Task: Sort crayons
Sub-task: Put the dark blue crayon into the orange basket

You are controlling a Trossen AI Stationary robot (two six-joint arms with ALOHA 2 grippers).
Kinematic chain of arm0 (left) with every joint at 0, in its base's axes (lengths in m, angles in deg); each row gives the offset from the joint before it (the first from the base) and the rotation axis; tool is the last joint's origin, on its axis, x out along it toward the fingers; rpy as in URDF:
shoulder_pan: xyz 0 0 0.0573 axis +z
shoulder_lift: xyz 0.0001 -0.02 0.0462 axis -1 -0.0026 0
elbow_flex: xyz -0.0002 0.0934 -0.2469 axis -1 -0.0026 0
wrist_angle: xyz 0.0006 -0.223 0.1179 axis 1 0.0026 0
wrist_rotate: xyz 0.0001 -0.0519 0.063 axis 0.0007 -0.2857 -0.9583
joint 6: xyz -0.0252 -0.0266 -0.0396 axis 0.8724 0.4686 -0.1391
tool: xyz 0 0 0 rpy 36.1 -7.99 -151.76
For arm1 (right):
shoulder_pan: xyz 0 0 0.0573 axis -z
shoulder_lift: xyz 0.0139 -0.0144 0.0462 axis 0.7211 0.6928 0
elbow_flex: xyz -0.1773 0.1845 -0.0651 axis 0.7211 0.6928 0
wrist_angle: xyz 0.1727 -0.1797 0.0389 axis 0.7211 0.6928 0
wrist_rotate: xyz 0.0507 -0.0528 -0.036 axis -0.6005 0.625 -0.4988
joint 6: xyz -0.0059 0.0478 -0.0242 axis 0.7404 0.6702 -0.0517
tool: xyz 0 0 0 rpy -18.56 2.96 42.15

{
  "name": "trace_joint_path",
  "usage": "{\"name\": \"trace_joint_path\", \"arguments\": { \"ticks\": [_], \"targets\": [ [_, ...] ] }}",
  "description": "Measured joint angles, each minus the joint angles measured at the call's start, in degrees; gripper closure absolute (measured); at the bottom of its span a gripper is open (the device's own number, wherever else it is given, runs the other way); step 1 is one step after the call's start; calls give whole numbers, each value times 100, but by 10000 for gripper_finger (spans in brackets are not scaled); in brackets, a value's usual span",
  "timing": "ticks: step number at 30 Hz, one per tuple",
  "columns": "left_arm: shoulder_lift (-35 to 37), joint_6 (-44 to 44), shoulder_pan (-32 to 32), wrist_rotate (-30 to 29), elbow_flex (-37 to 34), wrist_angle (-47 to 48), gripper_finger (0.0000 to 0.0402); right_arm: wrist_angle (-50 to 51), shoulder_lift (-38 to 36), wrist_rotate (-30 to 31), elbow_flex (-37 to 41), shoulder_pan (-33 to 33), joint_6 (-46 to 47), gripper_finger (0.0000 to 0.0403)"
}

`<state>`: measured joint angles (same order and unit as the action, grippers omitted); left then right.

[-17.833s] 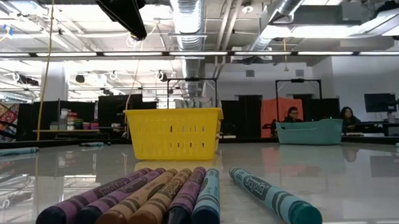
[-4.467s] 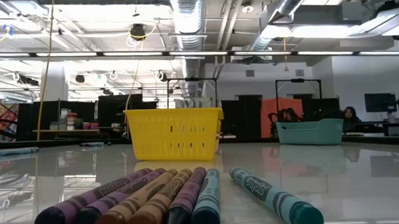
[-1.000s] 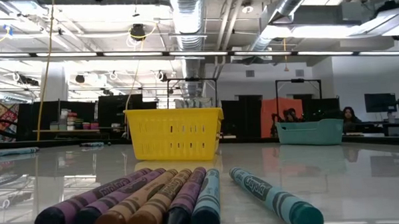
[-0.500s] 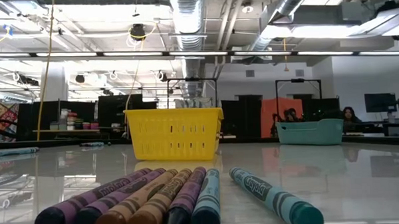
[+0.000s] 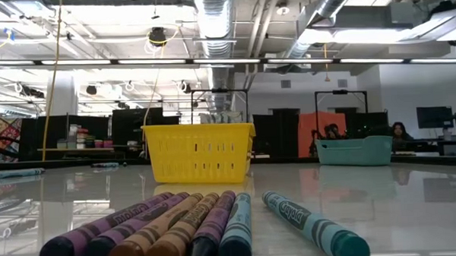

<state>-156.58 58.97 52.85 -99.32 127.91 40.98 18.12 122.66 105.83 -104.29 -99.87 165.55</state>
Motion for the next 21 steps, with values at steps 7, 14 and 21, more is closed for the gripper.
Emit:
{"name": "trace_joint_path", "arguments": {
  "ticks": [7, 14, 21],
  "targets": [
    [-3, -203, 6, -4, -397, -855, 266, 694, -2, 635, -435, 205, -382, 403],
    [-1, -1001, 47, -308, -968, -2587, 266, 1283, -4, 1408, -871, 489, -906, 403],
    [1, -1844, 154, -645, -1901, -4943, 266, 1665, -8, 2178, -1361, 748, -1486, 403]
  ]
}}
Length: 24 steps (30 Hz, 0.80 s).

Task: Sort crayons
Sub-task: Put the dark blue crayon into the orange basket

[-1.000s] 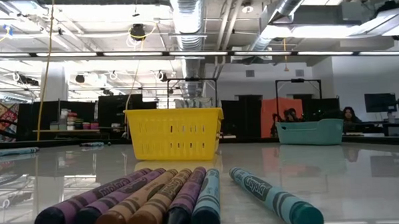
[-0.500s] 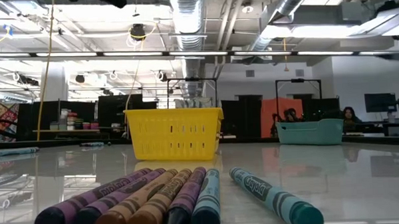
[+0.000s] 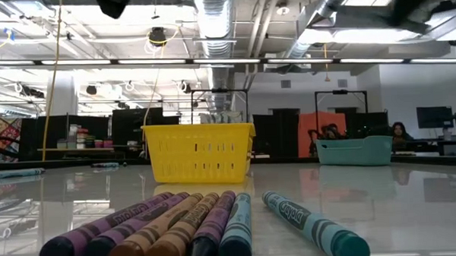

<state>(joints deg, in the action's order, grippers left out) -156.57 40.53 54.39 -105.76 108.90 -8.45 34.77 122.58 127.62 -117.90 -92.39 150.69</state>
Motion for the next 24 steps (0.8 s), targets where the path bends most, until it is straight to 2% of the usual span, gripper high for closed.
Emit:
{"name": "trace_joint_path", "arguments": {
  "ticks": [6, 9, 17, 24],
  "targets": [
    [0, -613, 167, -20, -742, -1902, 266, 4, -2, 698, -481, 241, -767, 403],
    [0, -947, 226, -18, -927, -2498, 266, 2, -2, 1013, -743, 342, -1193, 403],
    [0, -1692, 406, 141, -1034, -3282, 266, -61, -2, 1689, -1460, 578, -2212, 403],
    [0, -2538, 558, 565, -1034, -4116, 266, -328, -2, 1908, -2011, 702, -3085, 403]
  ]
}}
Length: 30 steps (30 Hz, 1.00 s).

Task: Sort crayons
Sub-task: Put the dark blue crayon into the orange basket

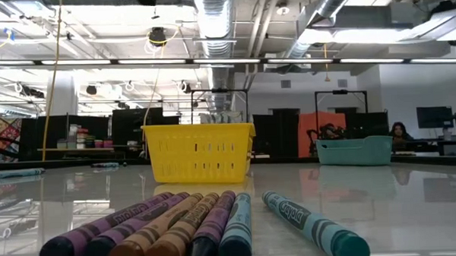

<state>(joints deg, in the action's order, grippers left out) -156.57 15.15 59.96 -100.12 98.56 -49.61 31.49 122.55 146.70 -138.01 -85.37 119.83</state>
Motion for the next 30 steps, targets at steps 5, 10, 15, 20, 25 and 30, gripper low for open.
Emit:
{"name": "trace_joint_path", "arguments": {
  "ticks": [5, 10, 15, 20, 25, 30],
  "targets": [
    [0, -575, 83, 379, 0, -606, 266, -453, 0, 77, -292, 7, -715, 403],
    [0, -673, 253, 613, 0, -914, 266, -1146, 0, 153, -522, 11, -1599, 403],
    [0, -680, 371, 1172, 1, -1251, 266, -1735, 0, 151, -650, 11, -2385, 403],
    [0, -1051, 377, 1493, 2, -1787, 266, -2075, 0, 146, -657, 9, -2776, 403],
    [0, -1065, 373, 1755, 2, -1924, 266, -2115, 0, 146, -657, 44, -2794, 403],
    [0, -1120, 376, 1815, 9, -1944, 266, -2251, 0, 117, -657, 77, -2905, 403]
  ]
}}
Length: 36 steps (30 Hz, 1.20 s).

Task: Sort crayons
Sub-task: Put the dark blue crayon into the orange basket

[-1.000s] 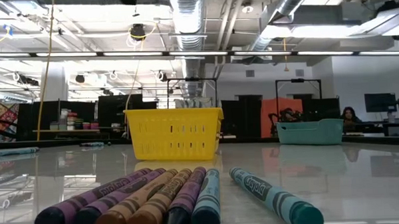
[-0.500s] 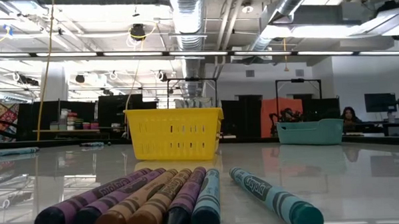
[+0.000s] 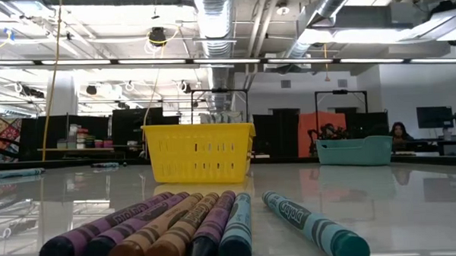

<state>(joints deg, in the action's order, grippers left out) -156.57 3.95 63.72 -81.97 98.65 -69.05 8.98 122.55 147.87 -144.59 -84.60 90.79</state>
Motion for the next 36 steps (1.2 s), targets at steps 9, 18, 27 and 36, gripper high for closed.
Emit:
{"name": "trace_joint_path", "arguments": {
  "ticks": [9, 18, 27, 36],
  "targets": [
    [2, -103, 15, 37, 277, 251, 266, -429, 0, -209, 0, 119, -367, 403],
    [4, -136, 15, -16, 278, 388, 278, -480, 0, -266, 0, 146, -472, 403],
    [7, -176, 15, -38, 277, 463, 351, -481, 0, -266, 0, 131, -473, 403],
    [9, -193, 15, -54, 277, 555, 375, -485, 0, -268, 2, 133, -451, 403]
  ]
}}
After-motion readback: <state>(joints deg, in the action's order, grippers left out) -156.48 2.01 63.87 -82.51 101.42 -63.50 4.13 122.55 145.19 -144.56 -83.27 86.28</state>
